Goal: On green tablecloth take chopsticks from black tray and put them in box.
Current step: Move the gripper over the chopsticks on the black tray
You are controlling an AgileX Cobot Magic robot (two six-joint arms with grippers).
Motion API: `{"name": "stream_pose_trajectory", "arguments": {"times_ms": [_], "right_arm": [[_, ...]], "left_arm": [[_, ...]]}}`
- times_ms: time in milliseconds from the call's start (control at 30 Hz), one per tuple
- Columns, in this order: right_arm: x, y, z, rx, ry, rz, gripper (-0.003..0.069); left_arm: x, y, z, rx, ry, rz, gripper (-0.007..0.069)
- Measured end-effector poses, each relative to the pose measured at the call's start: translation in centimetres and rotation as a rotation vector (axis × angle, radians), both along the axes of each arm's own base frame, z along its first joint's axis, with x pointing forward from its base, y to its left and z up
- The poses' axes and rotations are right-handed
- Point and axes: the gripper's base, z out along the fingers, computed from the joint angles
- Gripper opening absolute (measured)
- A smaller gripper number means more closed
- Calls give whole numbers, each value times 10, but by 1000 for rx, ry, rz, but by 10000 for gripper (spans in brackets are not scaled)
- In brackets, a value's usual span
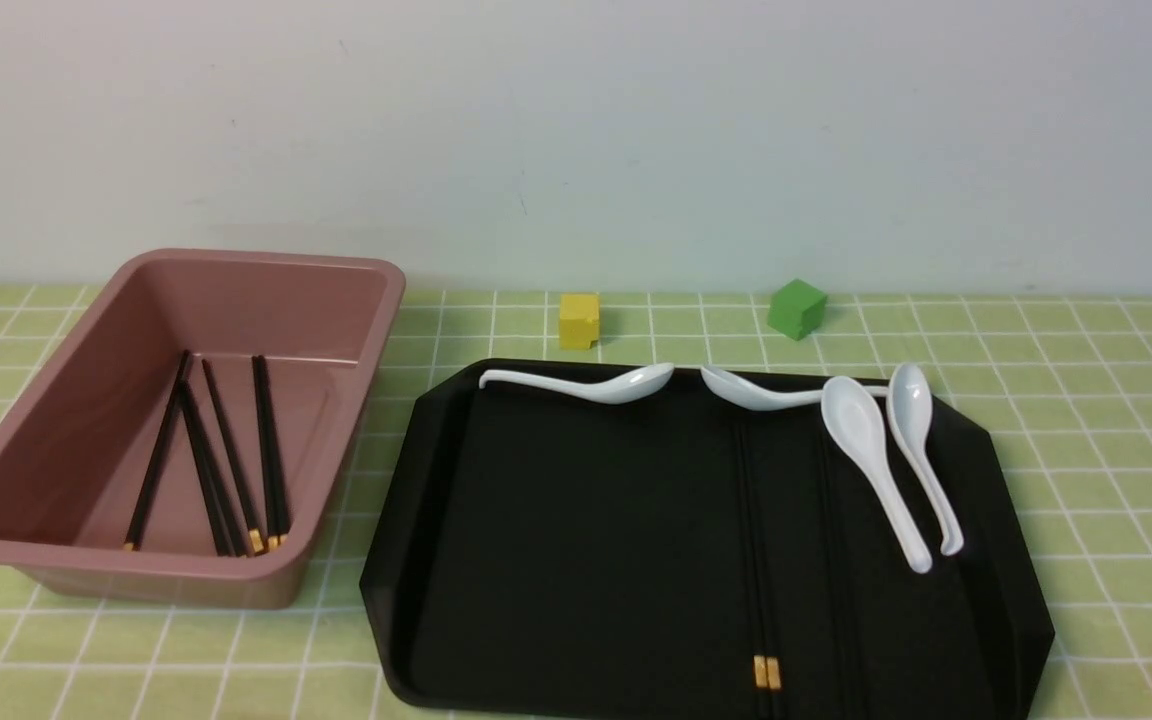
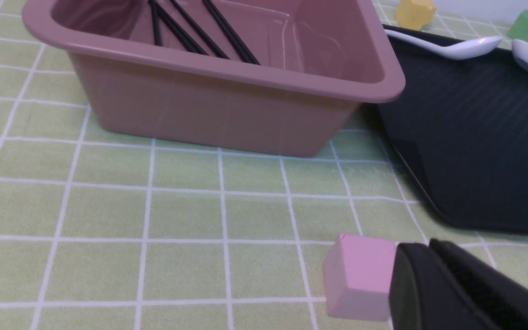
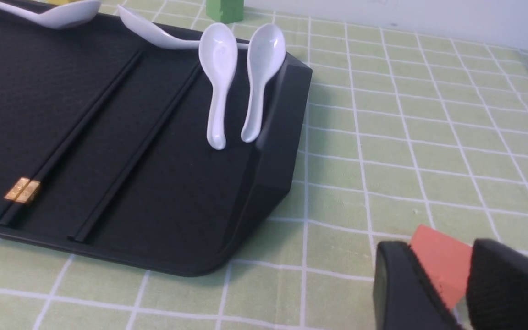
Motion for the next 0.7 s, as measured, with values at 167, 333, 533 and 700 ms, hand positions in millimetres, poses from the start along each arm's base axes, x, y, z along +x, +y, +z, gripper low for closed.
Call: {"name": "stream_pose_trajectory", "arguments": {"times_ms": [167,333,533,700], "right_arm": [[1,4,2,297,-17,-30,240],[0,13,5,875,25,-84,240],[1,15,9,1053,12,-92,240],[1,9,41,909,-176,-37,240]], "left_arm": [[0,0,0,0,0,0,29],[0,0,0,0,0,0,29],[0,0,0,0,0,0,29],[0,0,0,0,0,0,29]]}}
